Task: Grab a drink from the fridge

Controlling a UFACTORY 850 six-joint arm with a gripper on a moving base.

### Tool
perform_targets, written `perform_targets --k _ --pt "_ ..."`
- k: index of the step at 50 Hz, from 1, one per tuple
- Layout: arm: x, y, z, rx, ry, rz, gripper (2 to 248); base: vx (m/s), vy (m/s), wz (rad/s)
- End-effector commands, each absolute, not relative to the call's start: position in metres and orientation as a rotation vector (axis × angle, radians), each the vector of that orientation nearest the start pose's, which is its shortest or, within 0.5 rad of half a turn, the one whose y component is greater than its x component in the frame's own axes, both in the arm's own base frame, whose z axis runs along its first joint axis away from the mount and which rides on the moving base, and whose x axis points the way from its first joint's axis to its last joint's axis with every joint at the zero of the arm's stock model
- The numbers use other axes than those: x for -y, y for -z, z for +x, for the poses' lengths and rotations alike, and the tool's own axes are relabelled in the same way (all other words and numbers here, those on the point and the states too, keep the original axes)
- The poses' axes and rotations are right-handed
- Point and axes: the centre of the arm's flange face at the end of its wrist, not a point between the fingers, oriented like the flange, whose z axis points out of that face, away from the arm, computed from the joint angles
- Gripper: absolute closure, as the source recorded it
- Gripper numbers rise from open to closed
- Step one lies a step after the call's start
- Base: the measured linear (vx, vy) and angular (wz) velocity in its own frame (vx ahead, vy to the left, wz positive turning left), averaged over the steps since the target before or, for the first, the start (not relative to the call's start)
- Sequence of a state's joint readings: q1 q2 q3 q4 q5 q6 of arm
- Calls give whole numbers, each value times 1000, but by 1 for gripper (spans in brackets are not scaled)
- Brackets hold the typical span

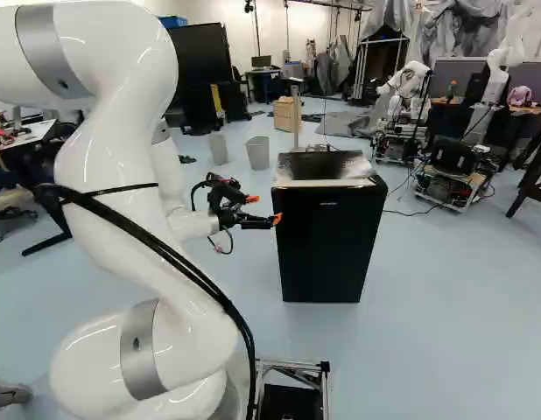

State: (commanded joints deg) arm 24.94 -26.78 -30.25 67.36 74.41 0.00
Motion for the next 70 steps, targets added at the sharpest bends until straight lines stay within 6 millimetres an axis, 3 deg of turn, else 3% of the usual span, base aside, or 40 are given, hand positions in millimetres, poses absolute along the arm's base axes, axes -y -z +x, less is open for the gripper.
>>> perform_targets --k 70 --pt "-99 -271 423 -1143 2124 -2583 3 0 0 0"
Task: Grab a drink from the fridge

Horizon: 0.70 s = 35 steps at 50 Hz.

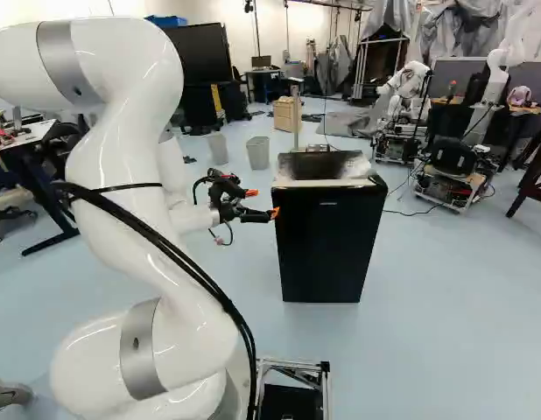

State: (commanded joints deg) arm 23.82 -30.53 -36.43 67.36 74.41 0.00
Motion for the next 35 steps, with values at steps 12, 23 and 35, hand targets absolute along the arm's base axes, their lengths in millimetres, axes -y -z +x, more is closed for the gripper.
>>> perform_targets --k 12,23,35 --pt "-97 -271 428 -1161 2127 -2576 3 0 0 0" --pt "-93 -270 432 -1179 2130 -2571 3 0 0 0" --pt "-89 -270 434 -1197 2133 -2569 3 0 0 0"
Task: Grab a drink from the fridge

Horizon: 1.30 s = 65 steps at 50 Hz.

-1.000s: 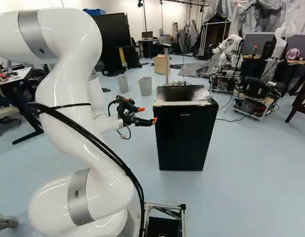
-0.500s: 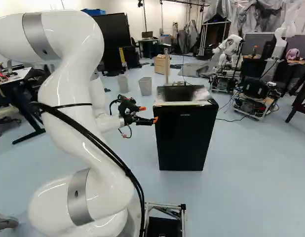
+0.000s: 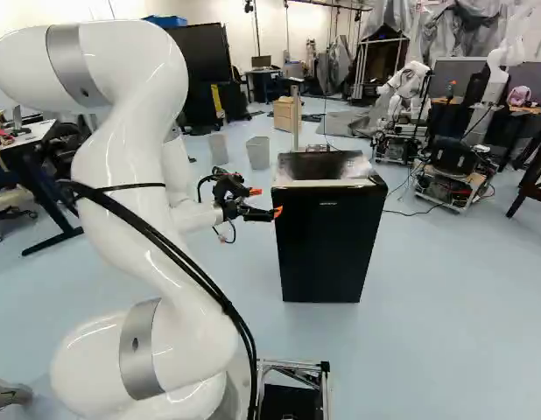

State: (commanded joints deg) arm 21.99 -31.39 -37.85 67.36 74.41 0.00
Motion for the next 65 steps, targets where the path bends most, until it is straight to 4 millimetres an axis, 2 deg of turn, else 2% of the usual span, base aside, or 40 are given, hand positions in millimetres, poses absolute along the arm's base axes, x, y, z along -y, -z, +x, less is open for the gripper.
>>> perform_targets --k 65 --pt "-65 -270 445 -1294 2143 -2557 3 0 0 0"
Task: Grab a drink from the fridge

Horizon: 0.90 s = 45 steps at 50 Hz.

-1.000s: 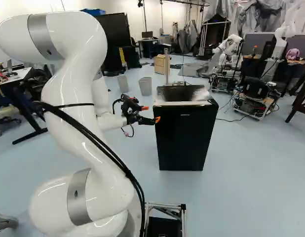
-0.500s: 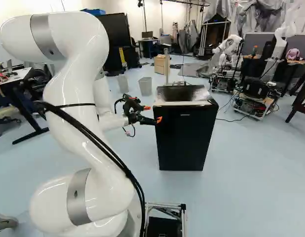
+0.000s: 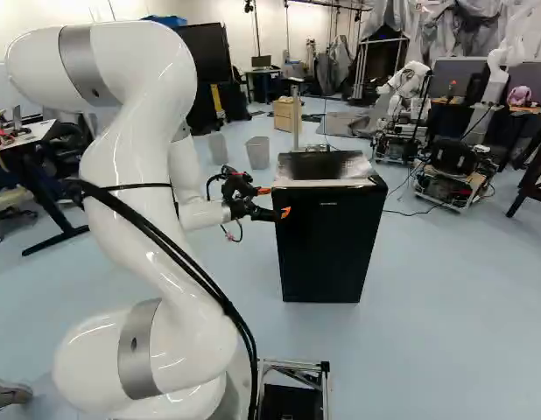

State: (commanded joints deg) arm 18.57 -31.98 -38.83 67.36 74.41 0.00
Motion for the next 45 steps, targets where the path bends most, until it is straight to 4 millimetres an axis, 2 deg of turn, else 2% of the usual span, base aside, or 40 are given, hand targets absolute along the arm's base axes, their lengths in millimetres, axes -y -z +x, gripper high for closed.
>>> perform_targets --k 21,45 --pt "-57 -270 447 -1324 2146 -2555 3 0 0 0" --pt "-47 -271 432 -1337 2137 -2580 3 0 0 0"
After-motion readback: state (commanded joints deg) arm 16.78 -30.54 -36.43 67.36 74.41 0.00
